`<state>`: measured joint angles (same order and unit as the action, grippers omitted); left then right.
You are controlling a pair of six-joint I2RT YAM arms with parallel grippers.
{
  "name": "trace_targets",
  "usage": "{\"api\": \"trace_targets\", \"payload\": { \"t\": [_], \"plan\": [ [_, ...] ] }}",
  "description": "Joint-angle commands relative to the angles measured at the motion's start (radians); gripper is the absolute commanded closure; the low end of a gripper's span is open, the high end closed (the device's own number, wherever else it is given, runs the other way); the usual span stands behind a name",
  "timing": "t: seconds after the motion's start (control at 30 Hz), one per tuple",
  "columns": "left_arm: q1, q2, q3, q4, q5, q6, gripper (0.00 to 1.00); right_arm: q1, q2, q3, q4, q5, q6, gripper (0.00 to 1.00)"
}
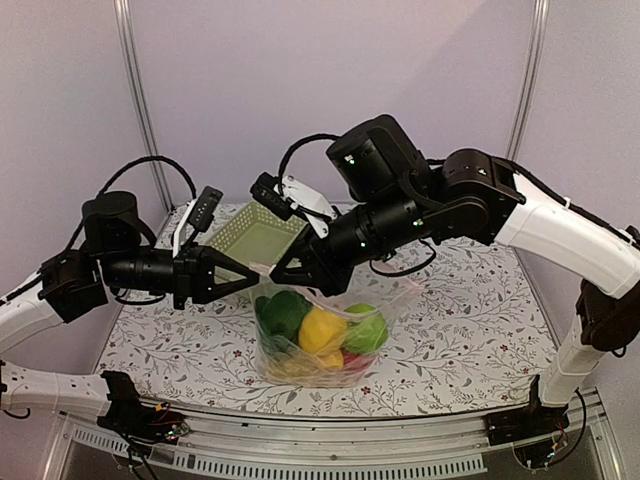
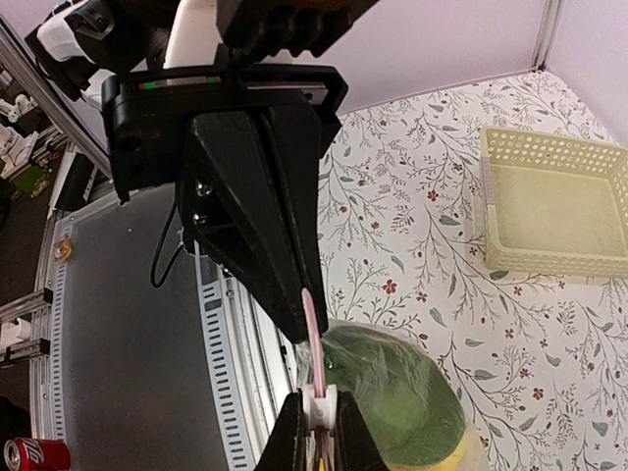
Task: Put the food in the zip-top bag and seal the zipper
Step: Zip the zipper on the zipper food storage bag.
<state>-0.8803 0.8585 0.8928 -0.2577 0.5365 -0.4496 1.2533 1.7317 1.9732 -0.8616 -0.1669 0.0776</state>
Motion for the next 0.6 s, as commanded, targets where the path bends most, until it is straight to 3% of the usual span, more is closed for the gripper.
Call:
{"api": "trace_targets", "payload": {
  "t": [0.0,0.57],
  "plan": [
    [0.011,-0.041,-0.021,0.012,-0.087,-0.02,1.0,-0.015,-0.078,-0.028,-0.091,0.038,-0.015,1.0],
    [0.059,-0.066,-0.043,-0.014,-0.231,-0.092,1.0,-0.014,-0.188,-0.139,-0.097,0.13,0.015,1.0]
  ]
}}
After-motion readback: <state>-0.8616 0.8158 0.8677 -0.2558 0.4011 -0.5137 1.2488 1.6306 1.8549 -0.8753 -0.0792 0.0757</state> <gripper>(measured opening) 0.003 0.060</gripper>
